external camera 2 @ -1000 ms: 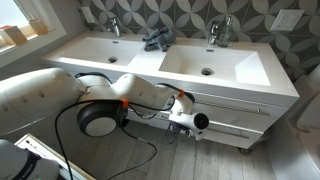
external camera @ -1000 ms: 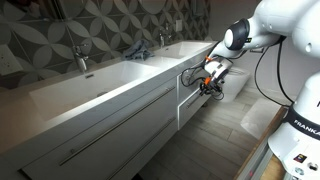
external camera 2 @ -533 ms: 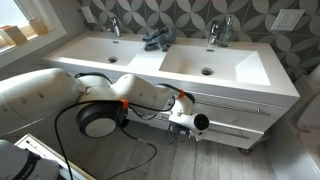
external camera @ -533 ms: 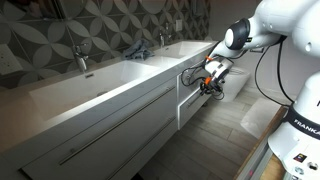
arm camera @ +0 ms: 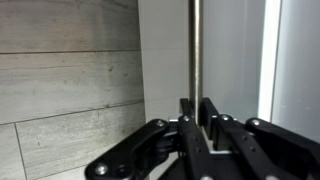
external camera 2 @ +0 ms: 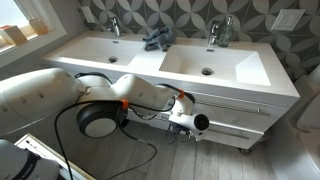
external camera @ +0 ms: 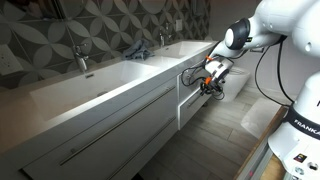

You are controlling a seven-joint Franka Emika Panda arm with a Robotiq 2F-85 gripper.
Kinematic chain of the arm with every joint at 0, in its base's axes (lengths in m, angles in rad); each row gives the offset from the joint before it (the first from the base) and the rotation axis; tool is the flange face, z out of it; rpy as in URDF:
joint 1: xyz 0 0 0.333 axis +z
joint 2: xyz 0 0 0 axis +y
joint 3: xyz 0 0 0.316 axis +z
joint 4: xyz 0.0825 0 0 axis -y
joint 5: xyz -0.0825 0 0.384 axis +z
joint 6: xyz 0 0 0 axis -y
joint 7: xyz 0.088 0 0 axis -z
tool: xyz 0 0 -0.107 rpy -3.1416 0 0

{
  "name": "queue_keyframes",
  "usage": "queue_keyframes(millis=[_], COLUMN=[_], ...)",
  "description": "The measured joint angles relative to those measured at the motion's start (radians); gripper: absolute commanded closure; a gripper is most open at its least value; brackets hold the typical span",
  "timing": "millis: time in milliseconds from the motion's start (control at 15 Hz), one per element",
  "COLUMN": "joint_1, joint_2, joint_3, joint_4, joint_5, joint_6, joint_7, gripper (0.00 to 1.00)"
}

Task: Open the right bottom drawer

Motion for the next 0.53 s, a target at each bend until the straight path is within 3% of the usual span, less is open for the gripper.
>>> queue_keyframes(millis=[533], joint_1=[-0.029], joint_2=[0.001], joint_3=[0.025], joint_4=[0.000], joint_5=[0.000], joint_6=[-0.017], joint_7=[-0.044], gripper=[0.96])
